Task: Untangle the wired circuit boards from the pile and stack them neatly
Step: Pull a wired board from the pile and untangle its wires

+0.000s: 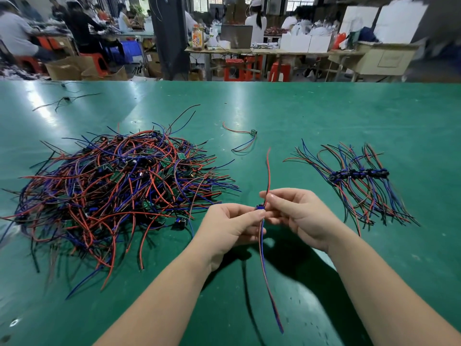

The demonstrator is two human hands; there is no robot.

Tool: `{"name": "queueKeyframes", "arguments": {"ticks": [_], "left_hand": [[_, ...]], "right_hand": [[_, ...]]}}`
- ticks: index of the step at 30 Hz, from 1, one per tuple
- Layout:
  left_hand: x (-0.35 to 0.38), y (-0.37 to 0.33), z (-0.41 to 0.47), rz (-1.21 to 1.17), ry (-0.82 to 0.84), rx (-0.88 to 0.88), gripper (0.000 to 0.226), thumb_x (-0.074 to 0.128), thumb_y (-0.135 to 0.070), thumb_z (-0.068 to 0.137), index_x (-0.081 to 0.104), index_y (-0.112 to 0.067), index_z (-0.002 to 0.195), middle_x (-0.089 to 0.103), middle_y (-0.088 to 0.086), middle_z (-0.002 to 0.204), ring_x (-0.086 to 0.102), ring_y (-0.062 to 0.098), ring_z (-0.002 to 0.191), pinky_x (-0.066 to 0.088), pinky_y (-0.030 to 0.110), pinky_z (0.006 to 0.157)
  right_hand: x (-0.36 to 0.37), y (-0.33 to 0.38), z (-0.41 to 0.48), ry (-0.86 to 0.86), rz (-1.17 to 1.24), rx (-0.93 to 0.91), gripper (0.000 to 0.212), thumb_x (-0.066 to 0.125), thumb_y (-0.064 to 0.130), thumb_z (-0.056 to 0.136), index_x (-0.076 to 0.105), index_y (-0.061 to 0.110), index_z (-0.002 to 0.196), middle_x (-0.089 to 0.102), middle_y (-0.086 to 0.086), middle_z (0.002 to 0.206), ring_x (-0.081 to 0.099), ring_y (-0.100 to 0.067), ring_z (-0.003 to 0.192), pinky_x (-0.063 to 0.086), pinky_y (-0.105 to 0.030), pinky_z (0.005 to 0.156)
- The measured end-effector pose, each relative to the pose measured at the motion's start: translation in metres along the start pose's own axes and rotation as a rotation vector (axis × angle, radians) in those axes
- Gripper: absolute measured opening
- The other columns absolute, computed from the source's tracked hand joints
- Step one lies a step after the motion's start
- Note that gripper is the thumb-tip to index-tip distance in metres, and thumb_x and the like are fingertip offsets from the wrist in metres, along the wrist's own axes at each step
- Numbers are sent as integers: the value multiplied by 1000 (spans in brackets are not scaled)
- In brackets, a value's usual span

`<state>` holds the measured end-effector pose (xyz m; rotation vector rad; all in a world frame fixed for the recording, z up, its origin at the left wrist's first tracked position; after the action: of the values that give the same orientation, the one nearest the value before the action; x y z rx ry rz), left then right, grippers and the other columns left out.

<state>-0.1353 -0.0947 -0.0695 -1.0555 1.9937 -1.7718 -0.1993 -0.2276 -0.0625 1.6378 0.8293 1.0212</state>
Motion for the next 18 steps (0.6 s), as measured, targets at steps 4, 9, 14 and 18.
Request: {"name": "queueKeyframes", "arguments": {"ticks": [4, 9, 14, 18], "left_hand": [[5, 3, -4, 110, 101, -75, 6, 73, -6, 79, 71, -6, 73, 68, 10, 65, 66, 16, 55, 52, 21, 51], [13, 8, -14, 288, 320, -172, 7, 73, -3, 78, 68, -6, 73, 66, 7, 61, 66, 15, 54, 51, 20, 50], [21, 12, -15, 268, 298, -155, 8, 73, -4, 79, 66, -6, 76, 65, 5, 61, 66, 16, 55, 53, 22, 53], [15, 7, -8, 182, 138, -82, 8, 73, -7, 80, 66, -6, 76, 66, 6, 63, 66, 17, 56, 55, 24, 55]], "right_hand": [[-5, 3, 1, -93, 93, 1, 19, 64, 16, 74, 66, 0, 84, 68, -10, 66, 64, -14, 55, 54, -19, 53], [-38, 23, -2, -324, 222, -43, 15, 57, 11, 92, 63, 4, 79, 64, -3, 57, 62, -8, 47, 46, -13, 40], [-62, 25, 0, -439, 327, -94, 15, 57, 10, 93, 63, 4, 80, 64, -2, 58, 63, -9, 51, 51, -15, 48], [-62, 14, 4, -574, 327, -36, 13, 50, 2, 95, 58, -2, 86, 62, -16, 72, 63, -21, 58, 51, -17, 47]]}}
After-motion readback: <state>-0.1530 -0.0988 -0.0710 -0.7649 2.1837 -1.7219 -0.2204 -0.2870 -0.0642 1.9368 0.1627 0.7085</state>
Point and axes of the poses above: each hand's wrist, its own z-axis towards the middle knuckle, its own x-axis out of the palm, y = z × x, the point moved 4 cm from there along z, towards the middle knuckle
